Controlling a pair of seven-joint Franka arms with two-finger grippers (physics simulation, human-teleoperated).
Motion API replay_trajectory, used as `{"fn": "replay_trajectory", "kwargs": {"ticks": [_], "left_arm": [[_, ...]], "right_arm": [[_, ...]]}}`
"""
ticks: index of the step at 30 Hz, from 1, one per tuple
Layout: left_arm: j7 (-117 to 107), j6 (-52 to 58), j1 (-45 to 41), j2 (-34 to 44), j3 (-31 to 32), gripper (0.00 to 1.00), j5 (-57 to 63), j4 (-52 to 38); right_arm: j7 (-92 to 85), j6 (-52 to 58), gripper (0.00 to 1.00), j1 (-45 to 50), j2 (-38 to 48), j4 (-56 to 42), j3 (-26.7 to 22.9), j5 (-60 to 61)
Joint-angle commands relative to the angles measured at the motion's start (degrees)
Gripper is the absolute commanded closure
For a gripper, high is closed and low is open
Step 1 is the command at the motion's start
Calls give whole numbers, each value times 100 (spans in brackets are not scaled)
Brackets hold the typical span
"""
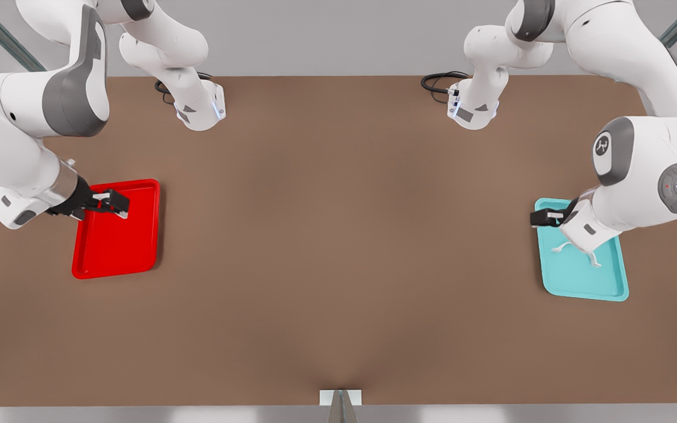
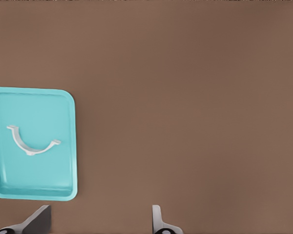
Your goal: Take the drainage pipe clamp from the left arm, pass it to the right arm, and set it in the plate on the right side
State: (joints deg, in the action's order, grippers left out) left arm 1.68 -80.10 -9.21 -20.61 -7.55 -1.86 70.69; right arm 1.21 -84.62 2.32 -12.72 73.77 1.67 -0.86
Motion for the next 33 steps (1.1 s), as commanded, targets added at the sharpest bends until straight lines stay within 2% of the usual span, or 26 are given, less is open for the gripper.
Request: {"fn": "replay_trajectory", "kwargs": {"ticks": [1, 2, 4, 5, 6, 7, 11, 13, 17, 24, 31, 33], "left_arm": [[254, -226, -2, -30, -9, 0, 37, -3], [218, -252, 25, -100, -53, 0, 37, -3], [-623, -751, 34, -539, -579, 0, 54, 32], [-1442, -1664, 418, -690, -809, 0, -85, 294], [-1408, -2694, 877, -690, -809, 0, -385, 962], [-1233, -3433, 1044, -672, -809, 0, -394, 1499], [359, -5182, 1668, -795, -800, 0, -772, 2677], [1017, -5569, 1958, -1059, -800, 0, -772, 2695], [2925, -5745, 2301, -1349, -800, 0, -772, 2695], [3409, -5736, 2275, -1797, -756, 0, -780, 2748], [3418, -5719, 2380, -1780, -730, 2, -912, 3179], [3418, -5710, 2442, -1780, -730, 7, -912, 3187]], "right_arm": [[99, -152, 0, -4, 7, -3, 0, 15], [90, -152, 0, -4, 7, -3, 0, 15], [90, -143, 0, -4, 7, -3, 0, 15], [90, -151, 0, -4, 7, -3, 0, 15], [90, -143, 0, -4, 7, -3, 0, 15], [99, -143, 0, -4, 7, -3, 0, 15], [90, -143, 0, -13, 7, -3, 0, 15], [81, -143, 0, -13, 7, -3, 0, 15], [81, -143, 0, -13, 7, -3, 0, 15], [81, -143, 0, -21, 7, -3, -9, 15], [81, -134, 0, -13, 7, 6, -9, 15], [81, -134, 0, -13, 7, 6, -17, 15]]}}
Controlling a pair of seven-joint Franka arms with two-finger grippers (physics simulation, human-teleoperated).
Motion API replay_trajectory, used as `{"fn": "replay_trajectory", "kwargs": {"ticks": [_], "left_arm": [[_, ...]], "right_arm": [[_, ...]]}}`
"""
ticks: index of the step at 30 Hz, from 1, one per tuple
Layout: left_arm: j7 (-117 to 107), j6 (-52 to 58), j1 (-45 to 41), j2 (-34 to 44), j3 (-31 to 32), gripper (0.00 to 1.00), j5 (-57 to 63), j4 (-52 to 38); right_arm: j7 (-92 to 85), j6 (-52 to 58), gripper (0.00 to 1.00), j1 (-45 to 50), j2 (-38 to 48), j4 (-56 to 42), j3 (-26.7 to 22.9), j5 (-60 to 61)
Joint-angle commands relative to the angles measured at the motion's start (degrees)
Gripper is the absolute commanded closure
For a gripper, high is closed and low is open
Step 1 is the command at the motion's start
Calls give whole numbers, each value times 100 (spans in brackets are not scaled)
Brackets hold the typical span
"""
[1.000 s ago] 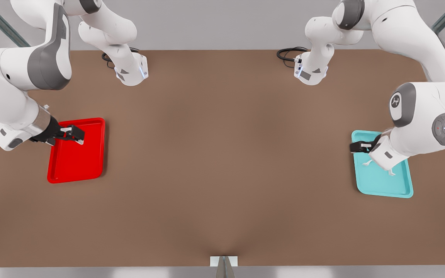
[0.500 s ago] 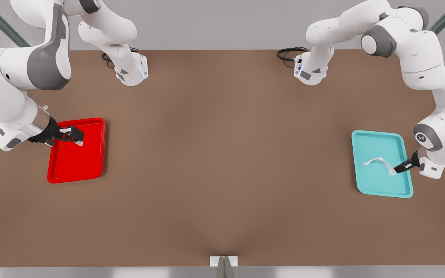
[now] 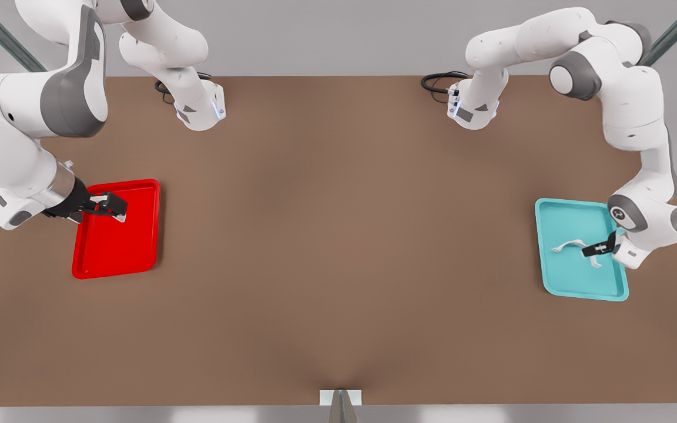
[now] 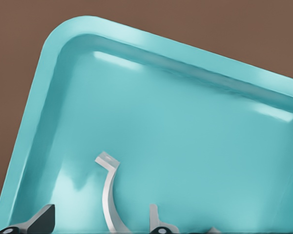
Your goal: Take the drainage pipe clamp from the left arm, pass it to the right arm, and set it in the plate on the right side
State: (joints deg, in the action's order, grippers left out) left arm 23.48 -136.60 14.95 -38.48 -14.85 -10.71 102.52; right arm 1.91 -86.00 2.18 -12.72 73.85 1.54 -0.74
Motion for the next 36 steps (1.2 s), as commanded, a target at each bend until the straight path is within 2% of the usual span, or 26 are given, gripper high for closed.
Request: {"fn": "replay_trajectory", "kwargs": {"ticks": [1, 3, 6, 14, 27, 28, 30, 35, 36], "left_arm": [[1238, -51, 34, 7, -1, 17, -27, 22], [1238, -51, 34, -10, -1, 30, -27, 22], [1238, -51, 34, -28, -1, 35, -27, 31], [1238, -60, 8, -90, 8, 43, -71, 22], [1220, -77, -1, -256, 8, 48, -203, -215], [1220, -77, -1, -274, 8, 50, -212, -232], [1220, -77, -1, -274, 8, 63, -212, -232], [1176, -77, -1, -274, 8, 79, -221, -232], [1176, -77, -1, -274, 8, 79, -212, -232]], "right_arm": [[11, 5, 0, -7, 7, -3, -5, 3], [11, 5, 0, -7, 7, -3, -5, 3], [11, 5, 0, -7, 7, -3, -5, 3], [-77, 5, 0, -16, 7, -3, -13, 12], [-77, 5, 0, -51, -2, -3, -13, 12], [-86, 5, 0, -51, -2, -3, -13, 12], [-86, 5, 0, -51, -2, -3, -13, 3], [-86, 5, 0, -51, -2, -3, -13, 3], [-86, 5, 0, -51, -2, -3, -13, 12]]}}
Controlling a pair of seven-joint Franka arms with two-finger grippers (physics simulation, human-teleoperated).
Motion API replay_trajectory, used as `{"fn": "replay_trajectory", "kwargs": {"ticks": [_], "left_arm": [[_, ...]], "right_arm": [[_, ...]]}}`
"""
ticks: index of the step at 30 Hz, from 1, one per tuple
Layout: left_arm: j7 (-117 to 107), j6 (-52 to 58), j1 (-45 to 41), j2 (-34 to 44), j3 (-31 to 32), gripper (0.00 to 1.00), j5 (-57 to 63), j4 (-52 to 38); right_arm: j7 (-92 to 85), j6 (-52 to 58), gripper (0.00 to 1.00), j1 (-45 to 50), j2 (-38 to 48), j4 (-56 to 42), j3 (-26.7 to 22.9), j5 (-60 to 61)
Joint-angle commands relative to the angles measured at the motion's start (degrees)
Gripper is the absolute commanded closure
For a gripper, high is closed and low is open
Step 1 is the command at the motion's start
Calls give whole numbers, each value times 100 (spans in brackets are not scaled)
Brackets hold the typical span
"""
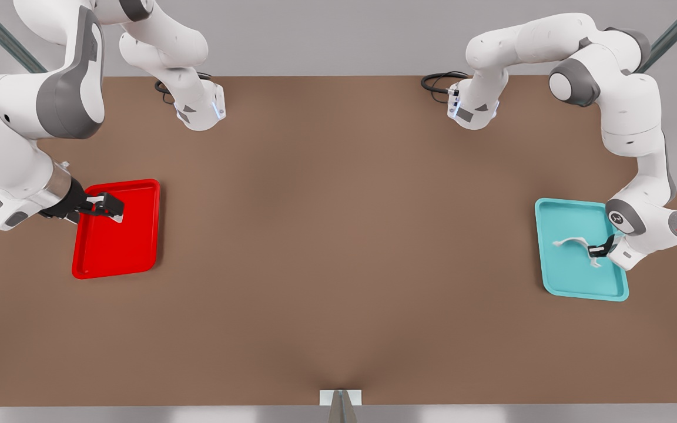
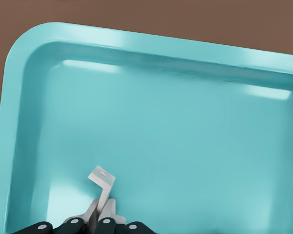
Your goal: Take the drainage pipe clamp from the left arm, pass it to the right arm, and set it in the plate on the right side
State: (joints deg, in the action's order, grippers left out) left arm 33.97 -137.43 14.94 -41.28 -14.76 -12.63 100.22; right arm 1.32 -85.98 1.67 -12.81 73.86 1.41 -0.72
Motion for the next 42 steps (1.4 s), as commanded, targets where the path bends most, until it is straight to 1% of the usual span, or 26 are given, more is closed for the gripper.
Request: {"fn": "replay_trajectory", "kwargs": {"ticks": [1, 3, 5, 6, 9, 13, 15, 16, 18, 19, 23, 24, 26, 27, 29, 31, 33, 36, 42], "left_arm": [[119, 6, 0, 6, 0, 79, -29, -3], [58, 23, -8, 23, 0, 79, -29, -55], [-92, 322, -52, 67, -9, 79, -231, -266], [-258, 584, -87, 76, -9, 79, -231, -424], [-1102, 1798, -246, 85, -9, 79, -204, -1268], [-2666, 2264, -816, 234, 0, 79, -239, -1435], [-3325, 2458, -1458, 419, 0, 79, -275, -1427], [-3852, 2555, -1958, 541, -9, 79, -275, -1427], [-4740, 2546, -2767, 586, 0, 79, -275, -1470], [-5382, 2555, -3172, 586, 8, 79, -275, -1646], [-7781, 2520, -4271, 568, 87, 79, -705, -1910], [-8448, 2484, -4560, 516, 87, 79, -705, -2033], [-9591, 2134, -4649, 463, 491, 79, -767, -2165], [-10171, 1975, -4675, 472, 685, 79, -758, -2182], [-11068, 1588, -4825, 428, 799, 79, -767, -2218], [-11403, 1544, -4877, 428, 975, 79, -767, -2261], [-11430, 1518, -5009, 419, 984, 79, -767, -2261], [-11518, 1465, -5255, 419, 1037, 79, -767, -2270], [-11421, 1465, -5546, 436, 1063, 79, -723, -2323]], "right_arm": [[-27, 2, 0, 0, 7, -3, 0, 1], [-27, 2, 0, 0, 7, -3, 0, 10], [-27, 2, 0, -9, 7, -3, 0, 10], [-27, 2, 0, -9, 7, -3, 0, 1], [-176, -68, 0, -17, -55, -12, -9, 10], [-282, -68, 0, -17, -72, -12, -18, 19], [-282, -68, 0, -9, -72, -12, -9, 10], [-316, -68, 0, -17, -72, -12, -9, 1], [-642, -296, 0, -17, -186, -29, 35, 1], [-642, -455, 0, 26, -266, -29, 61, -8], [-624, -1096, 0, 150, -661, -12, 553, 107], [-581, -1140, 0, 211, -740, -3, 755, 107], [-537, -1211, 0, 237, -758, 129, 1194, 115], [-493, -1254, 0, 237, -749, 305, 1529, 115], [-282, -1378, 0, 246, -723, 568, 1916, 115], [-36, -1430, 0, 272, -723, 683, 2179, 54], [43, -1597, 0, 501, -775, 709, 2197, 54], [211, -2098, 0, 730, -1118, 683, 2197, 63], [114, -2476, 0, 1108, -1417, 630, 2241, 89]]}}
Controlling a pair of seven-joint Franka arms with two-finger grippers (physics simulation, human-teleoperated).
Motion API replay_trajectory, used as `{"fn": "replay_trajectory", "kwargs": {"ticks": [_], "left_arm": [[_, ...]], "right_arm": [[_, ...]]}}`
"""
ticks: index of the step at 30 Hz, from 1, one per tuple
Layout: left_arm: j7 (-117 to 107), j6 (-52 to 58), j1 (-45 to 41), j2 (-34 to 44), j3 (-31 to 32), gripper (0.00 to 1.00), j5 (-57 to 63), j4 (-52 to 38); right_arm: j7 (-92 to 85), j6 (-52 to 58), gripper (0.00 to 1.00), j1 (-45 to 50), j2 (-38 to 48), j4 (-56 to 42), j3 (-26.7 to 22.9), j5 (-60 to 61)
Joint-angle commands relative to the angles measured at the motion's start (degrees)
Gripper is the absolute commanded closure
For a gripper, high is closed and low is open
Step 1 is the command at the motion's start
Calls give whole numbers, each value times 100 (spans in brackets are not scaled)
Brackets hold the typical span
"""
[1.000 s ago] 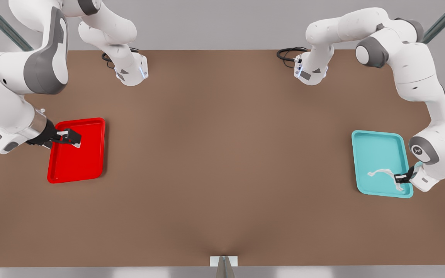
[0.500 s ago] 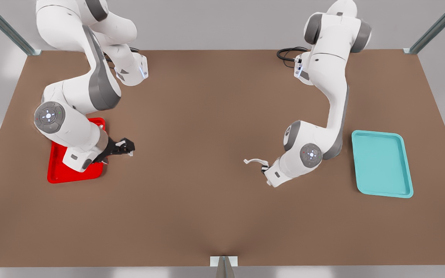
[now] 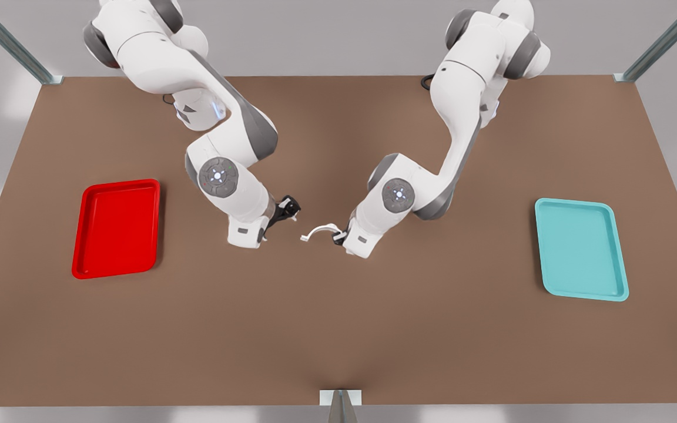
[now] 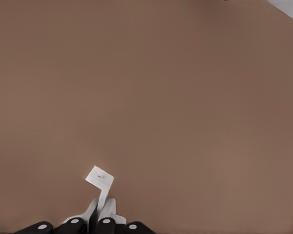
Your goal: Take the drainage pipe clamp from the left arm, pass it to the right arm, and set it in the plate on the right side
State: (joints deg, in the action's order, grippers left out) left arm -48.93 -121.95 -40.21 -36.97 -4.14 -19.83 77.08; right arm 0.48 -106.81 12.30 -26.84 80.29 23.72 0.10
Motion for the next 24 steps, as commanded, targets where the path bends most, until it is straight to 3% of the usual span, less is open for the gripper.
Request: {"fn": "replay_trajectory", "kwargs": {"ticks": [1, 12, 17, 24], "left_arm": [[-3149, -83, -39, 23, 1, 79, -3, -9], [-3615, -74, -74, 49, 1, 79, -38, -9], [-3623, -74, -66, 67, 1, 79, -38, -9], [-3694, -74, -66, 67, 1, 79, -38, -35]], "right_arm": [[189, -490, 0, 62, -76, -5, 10, 8], [-488, -877, 0, 176, -374, 4, 18, -10], [2227, -833, 0, 194, -462, -31, -26, -687], [4029, -912, 0, 334, -656, -49, 1, -695]]}}
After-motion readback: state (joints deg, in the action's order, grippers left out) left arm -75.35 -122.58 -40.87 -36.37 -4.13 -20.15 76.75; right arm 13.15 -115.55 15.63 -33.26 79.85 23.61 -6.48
